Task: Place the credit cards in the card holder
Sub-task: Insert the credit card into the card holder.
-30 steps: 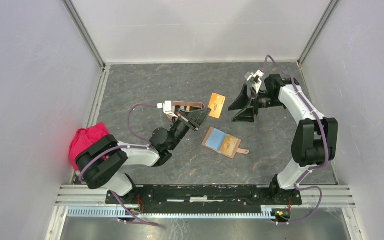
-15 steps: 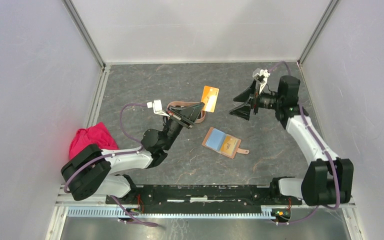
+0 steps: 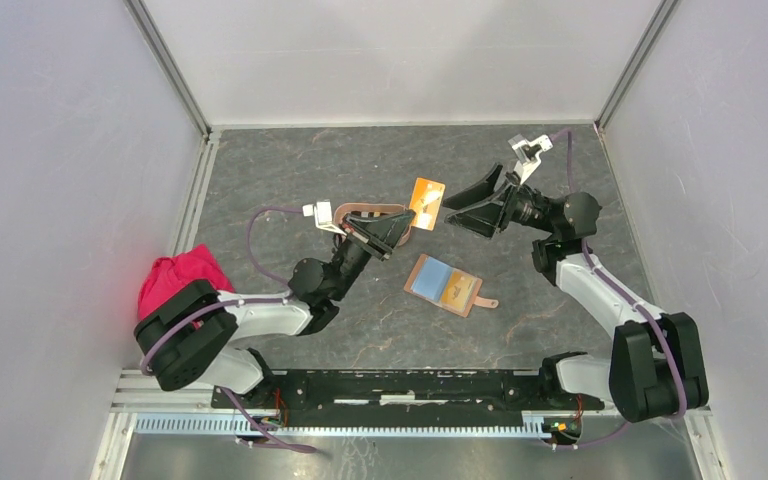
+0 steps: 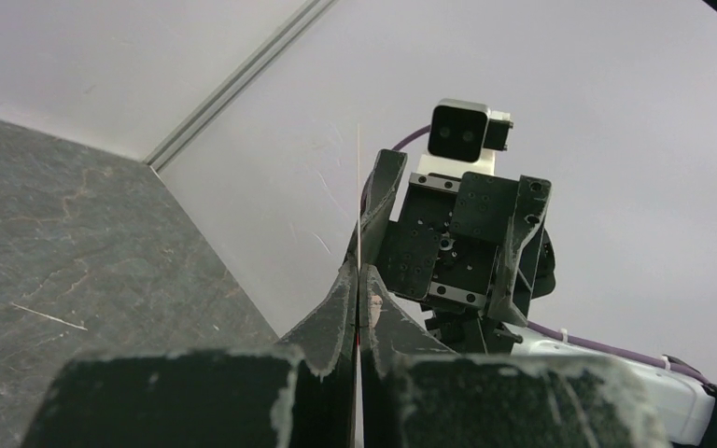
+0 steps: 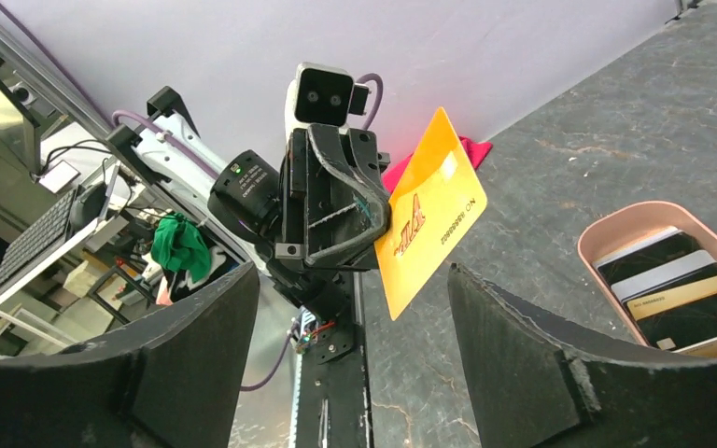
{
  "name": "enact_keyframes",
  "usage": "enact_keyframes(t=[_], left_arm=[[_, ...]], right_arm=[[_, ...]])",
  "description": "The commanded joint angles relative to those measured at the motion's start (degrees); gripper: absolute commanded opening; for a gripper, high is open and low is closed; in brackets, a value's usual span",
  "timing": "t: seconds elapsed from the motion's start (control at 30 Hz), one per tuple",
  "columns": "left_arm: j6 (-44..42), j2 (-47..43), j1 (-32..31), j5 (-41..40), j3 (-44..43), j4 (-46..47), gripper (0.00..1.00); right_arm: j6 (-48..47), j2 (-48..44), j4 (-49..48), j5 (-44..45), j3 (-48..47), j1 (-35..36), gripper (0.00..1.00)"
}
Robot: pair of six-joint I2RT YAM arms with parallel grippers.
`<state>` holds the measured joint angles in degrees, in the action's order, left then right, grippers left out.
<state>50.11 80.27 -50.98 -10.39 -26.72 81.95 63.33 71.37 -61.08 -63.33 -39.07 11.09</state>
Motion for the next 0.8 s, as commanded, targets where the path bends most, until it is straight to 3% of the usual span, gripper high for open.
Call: enact_keyframes(t=[0.0, 0.3, 0.43, 0.53, 0.7, 0.77], left_arm=[[2.41, 1.48, -0.30, 1.15, -1.22, 5.15, 0.02], [3.37, 3.41, -0.57, 1.50, -2.31, 6.74, 0.02], [3.95, 4.85, -1.01, 1.95, -3.12, 7.08, 0.02], [5.06, 6.46, -1.29, 2.02, -3.16, 8.57, 0.02], [5.44, 7.28, -1.40, 2.00, -3.04, 8.39, 0.03], [5.51, 6.90, -1.36, 1.60, -2.61, 7.21, 0.17]], right_arm=[[2.00, 0.87, -2.44, 2.14, 0.67, 0.89, 0.79], [-0.35, 1.07, 0.26, 3.74, 2.33, 1.60, 0.76], [0.24, 1.27, -0.79, 4.41, 2.48, 2.39, 0.70], [0.82, 1.77, -1.50, 4.70, 2.48, 2.37, 0.55], [0.42, 2.38, -1.85, 4.97, 2.84, 2.39, 0.13], [-1.01, 2.20, -0.94, 4.97, 3.09, 2.04, 0.00]])
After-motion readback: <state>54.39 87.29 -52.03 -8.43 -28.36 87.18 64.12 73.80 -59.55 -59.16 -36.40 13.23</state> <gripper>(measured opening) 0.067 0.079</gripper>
